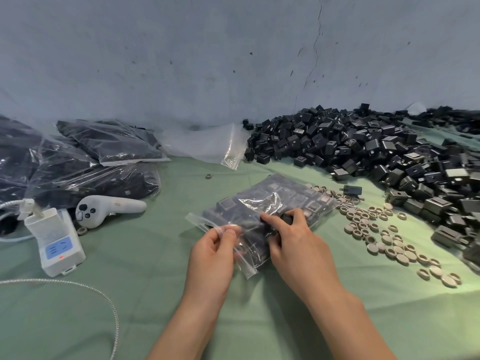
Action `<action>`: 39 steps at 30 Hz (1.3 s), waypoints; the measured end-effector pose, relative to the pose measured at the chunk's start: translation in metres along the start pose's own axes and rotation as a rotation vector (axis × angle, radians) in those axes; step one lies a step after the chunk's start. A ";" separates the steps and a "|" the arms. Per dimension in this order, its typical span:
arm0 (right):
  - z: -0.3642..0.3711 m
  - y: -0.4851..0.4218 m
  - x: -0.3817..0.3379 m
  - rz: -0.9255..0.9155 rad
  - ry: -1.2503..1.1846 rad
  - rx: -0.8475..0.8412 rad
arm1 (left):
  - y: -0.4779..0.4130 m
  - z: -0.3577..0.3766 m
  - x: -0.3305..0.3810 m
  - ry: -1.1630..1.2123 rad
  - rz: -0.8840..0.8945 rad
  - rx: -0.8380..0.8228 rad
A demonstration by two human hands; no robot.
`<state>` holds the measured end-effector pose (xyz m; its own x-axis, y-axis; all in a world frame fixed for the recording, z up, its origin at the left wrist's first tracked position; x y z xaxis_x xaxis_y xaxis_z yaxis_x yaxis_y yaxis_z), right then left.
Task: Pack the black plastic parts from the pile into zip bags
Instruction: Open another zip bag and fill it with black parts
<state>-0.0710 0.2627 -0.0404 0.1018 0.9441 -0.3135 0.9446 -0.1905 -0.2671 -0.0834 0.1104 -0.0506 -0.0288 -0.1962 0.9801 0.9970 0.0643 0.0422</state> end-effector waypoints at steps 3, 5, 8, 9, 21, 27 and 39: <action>0.000 0.000 0.001 0.013 -0.014 0.011 | 0.000 0.001 -0.002 0.061 -0.025 0.002; 0.000 0.000 0.002 0.022 -0.027 0.017 | -0.001 0.002 -0.002 0.120 -0.064 0.000; 0.000 0.001 0.001 0.021 -0.034 0.019 | -0.001 0.003 -0.004 0.207 -0.137 0.012; 0.001 0.001 0.000 0.018 -0.035 0.017 | 0.000 0.003 -0.005 0.223 -0.151 0.017; 0.001 0.006 -0.007 -0.034 -0.038 0.042 | 0.000 0.004 0.000 0.278 -0.211 -0.063; 0.001 0.006 -0.008 -0.023 -0.063 0.036 | 0.002 0.008 -0.003 0.337 -0.196 -0.099; 0.001 0.006 -0.005 0.024 -0.137 0.051 | 0.006 0.017 -0.008 0.464 -0.268 -0.037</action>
<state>-0.0661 0.2568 -0.0416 0.0774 0.8943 -0.4407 0.9251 -0.2293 -0.3028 -0.0787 0.1289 -0.0546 -0.2561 -0.6136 0.7470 0.9613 -0.0803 0.2637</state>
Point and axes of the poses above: each hand's wrist, its own y-axis away from the middle knuckle, its own z-axis out of the palm, x = y × z, the point moved 4 cm from there along -y, towards the middle knuckle, and after that the axes turned 3 degrees about y, right-handed, at the moved point
